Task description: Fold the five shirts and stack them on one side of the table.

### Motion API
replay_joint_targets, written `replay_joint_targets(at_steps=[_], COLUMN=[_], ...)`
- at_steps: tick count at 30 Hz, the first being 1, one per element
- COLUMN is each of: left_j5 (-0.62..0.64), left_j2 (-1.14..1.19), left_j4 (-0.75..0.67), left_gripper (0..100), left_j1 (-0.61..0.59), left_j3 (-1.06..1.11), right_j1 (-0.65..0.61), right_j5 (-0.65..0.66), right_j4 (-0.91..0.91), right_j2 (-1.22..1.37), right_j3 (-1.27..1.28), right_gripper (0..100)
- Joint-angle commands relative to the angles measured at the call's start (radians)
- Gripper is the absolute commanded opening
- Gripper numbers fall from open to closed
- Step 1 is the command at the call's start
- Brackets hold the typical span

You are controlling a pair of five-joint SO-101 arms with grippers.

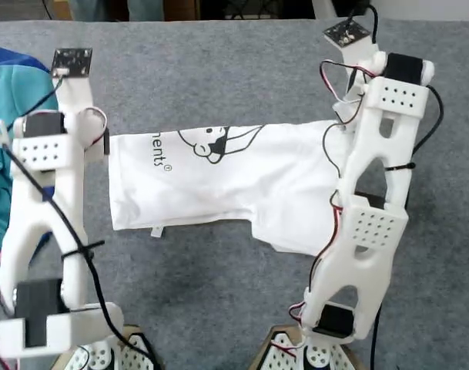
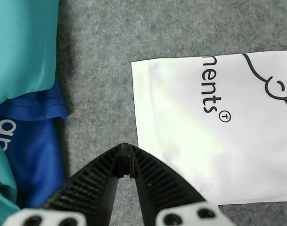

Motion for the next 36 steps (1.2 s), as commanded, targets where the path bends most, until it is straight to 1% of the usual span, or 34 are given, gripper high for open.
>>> replay_joint_targets(at_steps=[1, 3, 4, 6, 8, 10, 14, 17, 19, 22, 24, 26, 28, 30, 33, 36], left_j5=[-0.005, -0.003, -0.002, -0.002, 0.000, 0.011, 0.157, 0.189, 0.189, 0.189, 0.190, 0.190, 0.190, 0.187, 0.183, 0.183], left_j2=[-0.081, -0.072, -0.055, -0.005, 0.029, 0.055, 0.213, 0.399, 0.531, 0.704, 0.806, 0.875, 0.930, 0.990, 1.063, 1.077], left_j4=[-0.038, -0.089, -0.143, -0.245, -0.272, -0.284, -0.443, -0.555, -0.591, -0.586, -0.534, -0.420, -0.272, -0.184, -0.132, -0.104], left_gripper=[3, 3, 3, 3, 3, 3, 3, 3, 3, 3, 3, 3, 3, 3, 3, 3], left_j1=[0.004, 0.039, 0.073, 0.193, 0.309, 0.392, 0.484, 0.544, 0.573, 0.588, 0.588, 0.588, 0.602, 0.613, 0.625, 0.627], left_j3=[0.025, 0.031, 0.045, 0.050, -0.021, -0.124, -0.203, -0.222, -0.255, -0.352, -0.429, -0.538, -0.684, -0.788, -0.877, -0.932], right_j1=[-0.002, -0.002, -0.002, -0.002, -0.002, -0.002, -0.008, -0.011, -0.012, -0.012, -0.012, -0.009, -0.006, -0.006, -0.006, -0.006], right_j5=[-0.029, -0.032, -0.032, -0.032, -0.032, -0.032, -0.052, -0.069, -0.069, -0.068, -0.068, -0.068, -0.068, -0.068, -0.083, -0.117], right_j4=[0.009, 0.009, 0.009, 0.000, -0.005, -0.011, -0.012, -0.012, -0.012, -0.012, -0.014, -0.021, -0.031, -0.029, -0.015, 0.003], right_j2=[-0.013, -0.008, -0.004, 0.004, 0.019, 0.033, 0.064, 0.077, 0.087, 0.091, 0.093, 0.093, 0.087, 0.085, 0.085, 0.085], right_j3=[-0.051, -0.045, -0.042, -0.019, -0.013, -0.013, -0.013, -0.013, -0.013, -0.013, -0.013, -0.013, -0.015, -0.027, -0.108, -0.232], right_gripper=[23.5, 23.7, 23.7, 23.7, 23.6, 23.5, 23.4, 23.4, 23.4, 23.4, 23.4, 23.4, 23.4, 23.4, 23.4, 23.4])
